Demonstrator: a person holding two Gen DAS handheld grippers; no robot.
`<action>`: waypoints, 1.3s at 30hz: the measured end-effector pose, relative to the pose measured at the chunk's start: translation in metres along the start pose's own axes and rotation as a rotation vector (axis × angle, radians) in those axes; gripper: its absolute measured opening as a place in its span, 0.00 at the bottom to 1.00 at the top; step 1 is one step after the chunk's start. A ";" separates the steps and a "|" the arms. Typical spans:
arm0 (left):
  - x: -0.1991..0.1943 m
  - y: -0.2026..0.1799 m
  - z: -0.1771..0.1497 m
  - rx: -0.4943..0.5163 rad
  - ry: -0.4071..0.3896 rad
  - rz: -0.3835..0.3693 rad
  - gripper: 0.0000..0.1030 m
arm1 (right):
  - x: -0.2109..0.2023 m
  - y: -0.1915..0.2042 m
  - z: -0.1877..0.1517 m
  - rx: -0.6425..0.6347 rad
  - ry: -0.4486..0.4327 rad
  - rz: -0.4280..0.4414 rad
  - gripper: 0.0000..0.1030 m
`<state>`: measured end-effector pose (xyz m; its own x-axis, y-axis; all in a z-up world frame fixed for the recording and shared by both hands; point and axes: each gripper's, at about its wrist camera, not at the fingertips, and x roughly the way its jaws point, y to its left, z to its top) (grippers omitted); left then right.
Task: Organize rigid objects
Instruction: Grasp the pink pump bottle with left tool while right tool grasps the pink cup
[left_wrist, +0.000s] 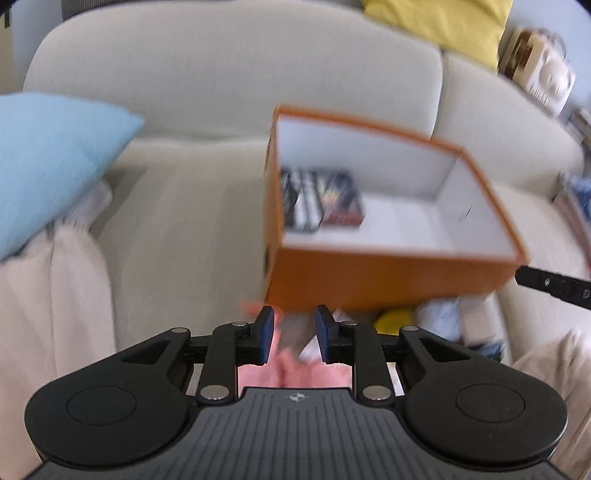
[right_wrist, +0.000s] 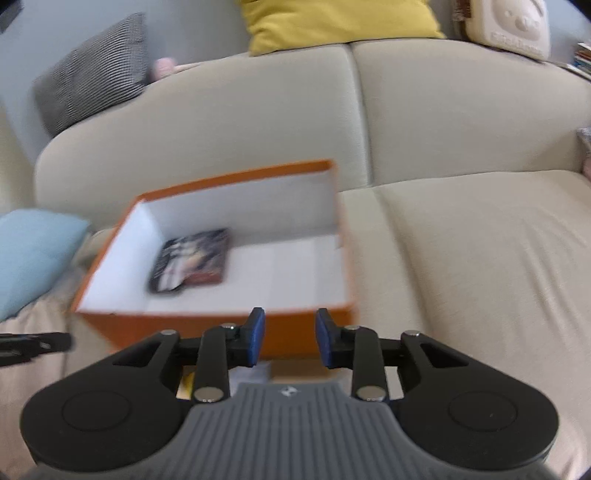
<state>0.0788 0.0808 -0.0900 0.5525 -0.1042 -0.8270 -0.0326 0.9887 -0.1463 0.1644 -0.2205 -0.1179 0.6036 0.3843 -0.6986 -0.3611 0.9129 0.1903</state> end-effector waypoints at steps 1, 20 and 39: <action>0.004 0.001 -0.004 0.017 0.025 0.007 0.27 | 0.003 0.009 -0.005 -0.005 0.019 0.022 0.31; 0.042 0.048 -0.014 -0.069 0.179 -0.021 0.27 | 0.114 0.150 -0.055 -0.260 0.478 0.274 0.52; 0.089 0.028 0.019 0.056 0.300 -0.019 0.41 | 0.102 0.132 -0.038 -0.253 0.439 0.205 0.57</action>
<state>0.1427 0.1007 -0.1575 0.2817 -0.1419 -0.9490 0.0260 0.9898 -0.1403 0.1512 -0.0658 -0.1907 0.1693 0.4081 -0.8971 -0.6324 0.7432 0.2187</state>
